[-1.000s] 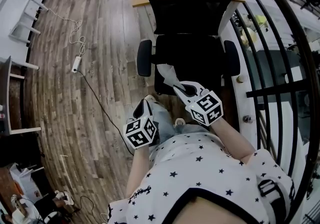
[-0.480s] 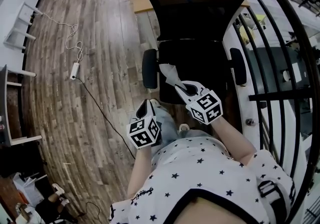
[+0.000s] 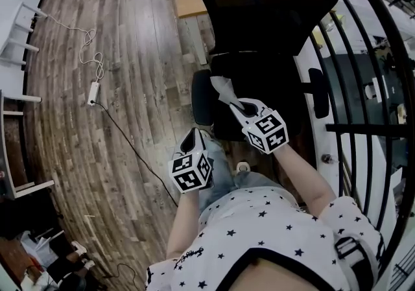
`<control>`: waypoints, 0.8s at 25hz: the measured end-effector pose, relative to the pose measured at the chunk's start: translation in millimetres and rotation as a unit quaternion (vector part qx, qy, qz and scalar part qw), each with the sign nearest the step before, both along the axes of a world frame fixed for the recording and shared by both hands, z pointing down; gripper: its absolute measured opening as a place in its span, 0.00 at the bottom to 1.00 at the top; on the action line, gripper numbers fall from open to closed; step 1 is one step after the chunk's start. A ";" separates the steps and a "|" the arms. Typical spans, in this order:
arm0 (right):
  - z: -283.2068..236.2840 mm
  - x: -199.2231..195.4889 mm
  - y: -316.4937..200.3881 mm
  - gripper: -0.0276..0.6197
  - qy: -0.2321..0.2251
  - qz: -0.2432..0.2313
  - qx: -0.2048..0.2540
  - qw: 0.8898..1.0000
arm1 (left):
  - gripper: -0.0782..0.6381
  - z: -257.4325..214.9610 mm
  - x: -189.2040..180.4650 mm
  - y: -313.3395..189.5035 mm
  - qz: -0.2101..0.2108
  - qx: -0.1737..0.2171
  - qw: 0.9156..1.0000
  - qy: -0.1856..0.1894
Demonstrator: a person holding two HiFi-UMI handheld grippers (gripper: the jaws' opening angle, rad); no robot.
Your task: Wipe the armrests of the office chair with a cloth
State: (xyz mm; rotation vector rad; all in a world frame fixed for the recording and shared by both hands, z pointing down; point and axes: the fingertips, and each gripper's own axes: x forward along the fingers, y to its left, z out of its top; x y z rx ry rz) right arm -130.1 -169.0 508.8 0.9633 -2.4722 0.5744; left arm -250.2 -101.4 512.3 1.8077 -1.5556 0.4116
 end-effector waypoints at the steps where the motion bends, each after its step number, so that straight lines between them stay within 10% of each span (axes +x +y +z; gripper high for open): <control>1: 3.8 -2.4 -6.4 0.09 0.003 0.000 -0.002 1.000 | 0.12 2.2 -2.1 -4.5 0.001 -0.002 1.000 0.001; 20: 90.7 -34.2 -115.8 0.09 0.096 0.020 -0.006 0.995 | 0.12 49.7 -36.0 -46.2 0.016 -0.044 0.999 0.014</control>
